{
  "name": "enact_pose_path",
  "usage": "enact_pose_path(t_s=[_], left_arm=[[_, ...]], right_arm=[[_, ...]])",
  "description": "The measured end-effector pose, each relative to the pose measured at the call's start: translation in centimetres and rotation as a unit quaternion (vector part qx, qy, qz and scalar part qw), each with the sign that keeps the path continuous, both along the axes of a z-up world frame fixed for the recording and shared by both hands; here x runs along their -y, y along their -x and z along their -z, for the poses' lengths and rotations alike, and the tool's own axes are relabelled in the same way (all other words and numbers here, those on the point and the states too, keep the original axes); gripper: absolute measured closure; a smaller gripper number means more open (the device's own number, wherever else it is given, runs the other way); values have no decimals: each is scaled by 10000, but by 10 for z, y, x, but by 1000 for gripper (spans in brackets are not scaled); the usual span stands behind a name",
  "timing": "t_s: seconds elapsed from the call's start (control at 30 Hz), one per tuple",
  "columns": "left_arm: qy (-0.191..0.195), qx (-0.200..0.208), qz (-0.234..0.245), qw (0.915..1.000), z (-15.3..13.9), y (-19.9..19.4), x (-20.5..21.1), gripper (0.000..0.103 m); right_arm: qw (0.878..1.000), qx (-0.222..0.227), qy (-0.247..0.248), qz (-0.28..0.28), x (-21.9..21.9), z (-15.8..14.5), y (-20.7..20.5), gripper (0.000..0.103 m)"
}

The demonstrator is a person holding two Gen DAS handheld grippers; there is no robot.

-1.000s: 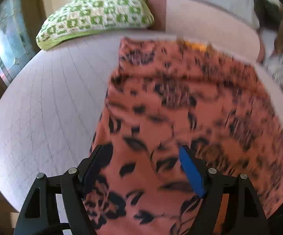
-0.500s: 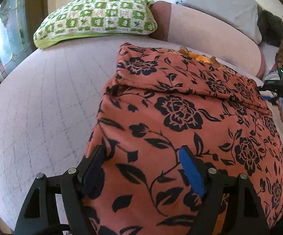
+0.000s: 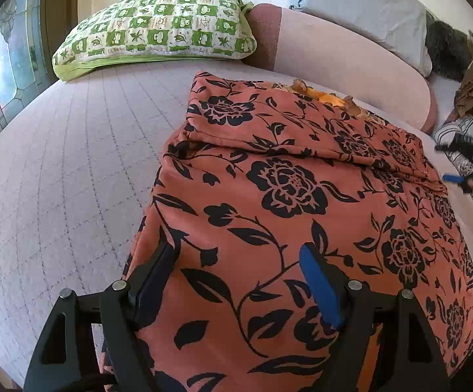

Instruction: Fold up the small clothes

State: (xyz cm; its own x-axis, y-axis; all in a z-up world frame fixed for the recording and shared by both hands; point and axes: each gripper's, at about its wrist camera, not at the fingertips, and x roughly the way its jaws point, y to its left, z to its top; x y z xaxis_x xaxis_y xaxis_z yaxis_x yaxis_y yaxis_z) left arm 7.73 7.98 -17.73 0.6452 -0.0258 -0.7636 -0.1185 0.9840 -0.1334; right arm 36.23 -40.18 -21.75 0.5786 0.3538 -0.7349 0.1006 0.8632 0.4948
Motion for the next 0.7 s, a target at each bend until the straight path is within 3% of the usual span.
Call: enact_pose_path(t_s=[0.07, 0.1, 0.13, 0.2, 0.27, 0.33, 0.4, 0.47, 0.5, 0.53, 0.63, 0.7], left_arm=[[-1, -9, 20, 10000, 1, 0, 2, 24], [-29, -8, 31, 10000, 1, 1, 3, 24], [-92, -3, 42, 9999, 2, 1, 4, 24], [-206, 1, 57, 9998, 3, 3, 5, 24], [-195, -2, 62, 9998, 3, 3, 4, 24], [-91, 8, 48, 9999, -1, 3, -1, 24], [112, 142, 23, 9998, -12, 4, -10, 24], [348, 304, -30, 9989, -26, 1, -23, 24], [507, 354, -66, 9981, -34, -3, -32, 24], [667, 401, -69, 9969, -41, -12, -43, 24], [1025, 397, -84, 9939, -49, -44, -69, 24], [1212, 120, -190, 9924, -40, -72, -83, 24]], right_arm=[[9990, -217, 291, -255, -17, 8, 2, 18], [9982, -282, 422, -321, -22, 13, 0, 39], [9966, -490, 621, -247, -25, 22, -4, 66], [9977, -424, 508, -174, -28, 19, -2, 92], [9937, -257, 1075, -198, -41, 12, 1, 92], [9944, -504, 927, 49, -34, 32, -3, 90], [9955, -393, 859, 122, -34, 28, -1, 84], [9943, -302, 1015, 74, -37, 19, 6, 58], [9935, -225, 1115, 106, -39, 12, 10, 29], [9922, 0, 1225, 245, -39, 3, 22, 25], [9928, 417, 1103, 189, -56, -13, 50, 25], [9946, 523, 901, -26, -65, -11, 75, 25]])
